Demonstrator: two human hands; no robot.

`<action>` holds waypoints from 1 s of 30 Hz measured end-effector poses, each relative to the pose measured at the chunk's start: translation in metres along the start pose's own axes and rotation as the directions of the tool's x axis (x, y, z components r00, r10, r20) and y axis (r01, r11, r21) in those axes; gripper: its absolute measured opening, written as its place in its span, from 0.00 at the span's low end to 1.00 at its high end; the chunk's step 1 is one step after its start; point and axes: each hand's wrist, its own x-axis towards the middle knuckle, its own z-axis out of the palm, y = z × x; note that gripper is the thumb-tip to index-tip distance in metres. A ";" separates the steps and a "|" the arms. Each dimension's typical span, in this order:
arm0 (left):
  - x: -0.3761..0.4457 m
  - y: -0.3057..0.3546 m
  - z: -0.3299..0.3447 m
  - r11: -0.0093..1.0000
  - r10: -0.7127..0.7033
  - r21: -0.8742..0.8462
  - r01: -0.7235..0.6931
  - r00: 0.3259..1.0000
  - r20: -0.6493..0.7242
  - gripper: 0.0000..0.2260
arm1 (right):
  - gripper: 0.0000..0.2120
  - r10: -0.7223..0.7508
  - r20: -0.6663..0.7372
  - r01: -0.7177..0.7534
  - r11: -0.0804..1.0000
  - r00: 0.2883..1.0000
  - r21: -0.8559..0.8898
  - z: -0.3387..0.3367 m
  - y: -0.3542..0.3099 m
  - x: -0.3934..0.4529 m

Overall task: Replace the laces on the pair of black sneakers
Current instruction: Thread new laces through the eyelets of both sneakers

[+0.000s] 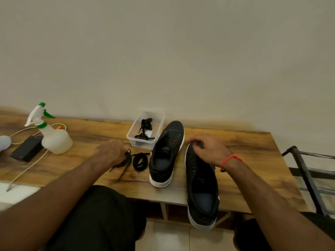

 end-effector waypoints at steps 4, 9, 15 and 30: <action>-0.025 0.045 -0.017 0.961 0.181 -0.200 -0.190 0.982 -0.060 0.22 | 0.41 0.223 0.376 -0.107 0.946 0.899 -0.307 -0.009 0.014 -0.011; -0.032 0.092 -0.012 0.949 0.282 -0.142 -0.282 0.959 -0.016 0.21 | 0.43 0.316 0.210 -0.254 0.927 0.925 -0.274 0.008 0.022 -0.018; -0.038 0.114 0.005 0.889 0.371 -0.270 -0.371 0.927 -0.053 0.21 | 0.26 0.325 0.043 -0.312 0.931 0.945 -0.192 -0.010 0.039 -0.004; -0.044 0.135 0.023 0.752 0.491 -0.411 -0.516 0.854 -0.173 0.20 | 0.16 0.024 -0.343 -0.122 0.956 0.939 -0.268 -0.019 0.030 0.002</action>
